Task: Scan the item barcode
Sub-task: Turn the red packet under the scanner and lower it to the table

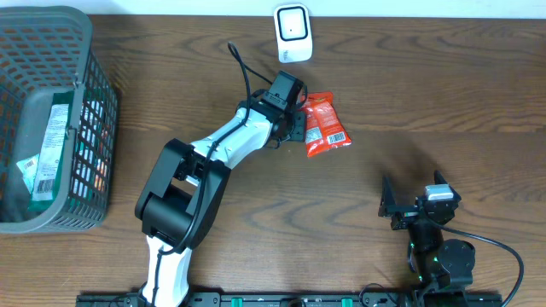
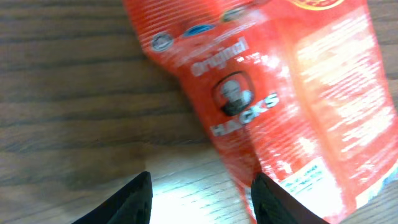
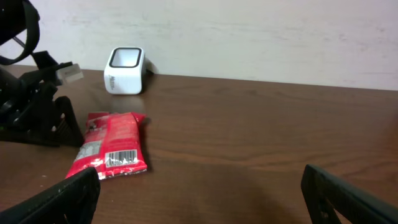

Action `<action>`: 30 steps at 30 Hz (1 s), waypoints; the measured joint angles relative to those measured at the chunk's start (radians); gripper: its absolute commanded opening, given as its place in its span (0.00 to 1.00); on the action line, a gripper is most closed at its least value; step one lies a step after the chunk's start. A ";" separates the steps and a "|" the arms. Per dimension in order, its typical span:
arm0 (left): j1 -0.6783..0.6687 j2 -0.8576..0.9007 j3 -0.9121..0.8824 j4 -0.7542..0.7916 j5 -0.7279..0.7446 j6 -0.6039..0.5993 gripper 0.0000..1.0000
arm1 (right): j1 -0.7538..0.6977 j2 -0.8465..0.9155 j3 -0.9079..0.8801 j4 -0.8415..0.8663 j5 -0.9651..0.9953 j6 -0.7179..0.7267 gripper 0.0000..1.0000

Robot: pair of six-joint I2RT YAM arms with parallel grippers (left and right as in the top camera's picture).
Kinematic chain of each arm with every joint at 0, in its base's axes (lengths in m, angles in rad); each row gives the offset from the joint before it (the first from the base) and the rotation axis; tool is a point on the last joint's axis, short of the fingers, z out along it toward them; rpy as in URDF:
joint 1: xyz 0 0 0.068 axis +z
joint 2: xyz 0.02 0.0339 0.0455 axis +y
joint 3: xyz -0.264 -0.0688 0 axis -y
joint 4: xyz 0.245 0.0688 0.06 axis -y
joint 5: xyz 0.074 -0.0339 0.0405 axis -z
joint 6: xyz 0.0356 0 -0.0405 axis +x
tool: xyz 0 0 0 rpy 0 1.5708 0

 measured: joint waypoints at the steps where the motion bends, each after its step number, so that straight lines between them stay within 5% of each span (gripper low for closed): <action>1: -0.002 0.000 0.000 0.008 0.002 -0.006 0.43 | 0.000 0.000 0.000 0.000 0.000 0.000 0.99; 5: -0.001 0.000 -0.001 0.077 0.003 -0.008 0.44 | 0.000 0.000 0.000 0.000 0.000 0.000 0.99; 7: -0.002 0.000 -0.001 0.096 0.003 -0.008 0.59 | 0.000 0.000 0.000 0.000 0.000 0.000 0.99; 11: -0.002 0.000 0.000 0.100 0.003 -0.033 0.64 | 0.000 0.000 0.000 0.000 0.000 0.000 0.99; 30: -0.077 0.051 0.010 0.142 0.023 -0.124 0.53 | 0.000 0.000 0.000 0.000 0.000 0.000 0.99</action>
